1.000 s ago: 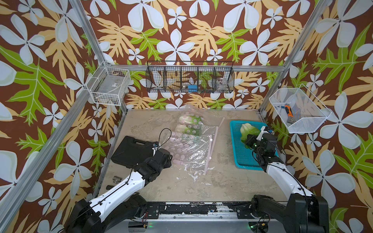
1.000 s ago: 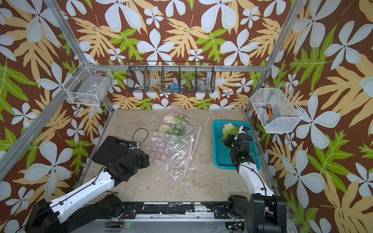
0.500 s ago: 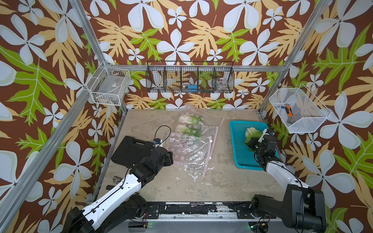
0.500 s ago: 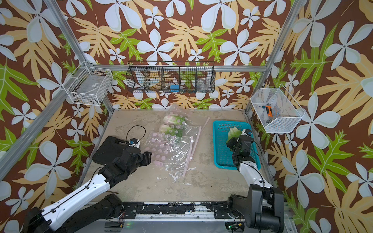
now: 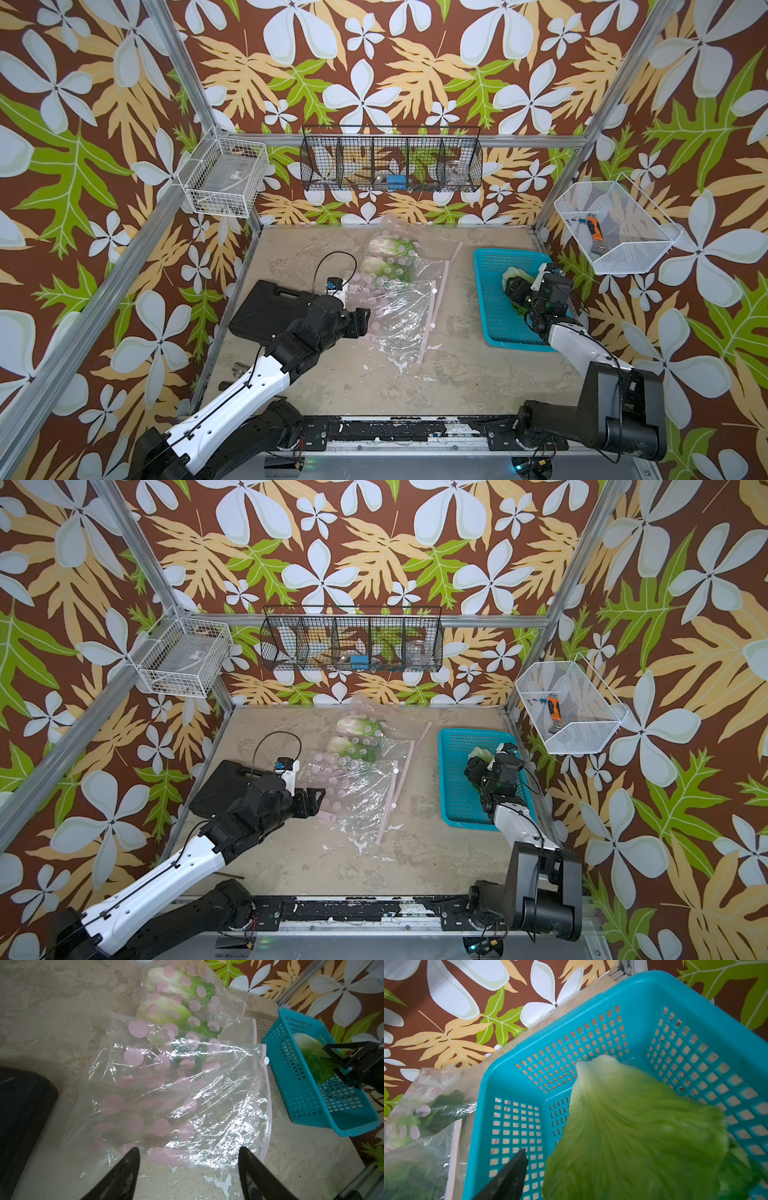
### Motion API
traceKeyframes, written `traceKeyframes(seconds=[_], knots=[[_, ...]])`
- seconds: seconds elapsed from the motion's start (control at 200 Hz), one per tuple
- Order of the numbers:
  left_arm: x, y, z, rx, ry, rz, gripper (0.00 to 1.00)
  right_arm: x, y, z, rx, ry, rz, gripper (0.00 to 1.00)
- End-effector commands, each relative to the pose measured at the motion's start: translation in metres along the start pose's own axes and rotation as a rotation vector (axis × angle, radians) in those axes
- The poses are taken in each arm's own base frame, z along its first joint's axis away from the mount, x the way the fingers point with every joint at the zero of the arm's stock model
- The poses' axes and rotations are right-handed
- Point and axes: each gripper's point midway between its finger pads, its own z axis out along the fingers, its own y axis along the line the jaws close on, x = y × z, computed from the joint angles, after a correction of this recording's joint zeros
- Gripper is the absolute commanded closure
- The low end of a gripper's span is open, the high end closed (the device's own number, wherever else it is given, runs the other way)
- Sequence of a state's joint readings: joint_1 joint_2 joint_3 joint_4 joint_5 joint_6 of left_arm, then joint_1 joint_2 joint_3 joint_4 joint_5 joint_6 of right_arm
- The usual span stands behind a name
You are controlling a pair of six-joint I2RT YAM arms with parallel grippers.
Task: Open the zip-top bag and take out the chinese cabbages
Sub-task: Place the Chinese cabbage in the basket, then move the zipper food storage bag to the center of the board.
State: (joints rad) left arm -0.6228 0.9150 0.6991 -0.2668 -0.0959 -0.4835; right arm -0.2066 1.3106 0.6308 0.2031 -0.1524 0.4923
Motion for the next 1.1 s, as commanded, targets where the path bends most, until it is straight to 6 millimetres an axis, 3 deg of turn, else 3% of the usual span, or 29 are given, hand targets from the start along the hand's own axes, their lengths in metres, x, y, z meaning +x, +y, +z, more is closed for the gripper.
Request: traceKeyframes(seconds=[0.0, 0.085, 0.105, 0.12, 0.325, 0.565, 0.806, 0.956, 1.096], knots=[[-0.019, -0.016, -0.003, 0.048, -0.031, 0.057, 0.21, 0.010, -0.009, -0.002, 0.054, 0.057, -0.017, 0.18], [-0.026, -0.020, 0.001, 0.031, -0.015, 0.102, 0.21, 0.016, -0.014, -0.008, 0.079, 0.077, -0.013, 0.14], [-0.027, -0.020, 0.003, 0.026, -0.009, 0.113, 0.20, 0.018, -0.015, -0.010, 0.083, 0.082, -0.014, 0.02], [-0.028, -0.020, 0.005, 0.022, -0.007, 0.121, 0.20, 0.019, -0.016, -0.011, 0.084, 0.084, -0.013, 0.00], [-0.040, -0.024, 0.039, -0.031, 0.026, 0.187, 0.15, 0.037, -0.011, -0.033, 0.043, 0.119, -0.008, 0.00], [-0.058, -0.041, 0.094, -0.045, 0.081, 0.203, 0.13, 0.045, 0.008, -0.064, -0.052, 0.137, -0.030, 0.00], [-0.074, -0.073, 0.142, 0.050, 0.081, 0.080, 0.13, 0.054, 0.037, -0.103, -0.187, 0.110, -0.086, 0.00], [-0.067, -0.071, 0.167, 0.032, 0.101, 0.051, 0.14, 0.051, 0.066, -0.117, -0.275, 0.118, -0.131, 0.00], [-0.045, -0.067, 0.177, 0.040, 0.151, -0.001, 0.18, 0.042, 0.074, -0.125, -0.299, 0.089, -0.151, 0.00]])
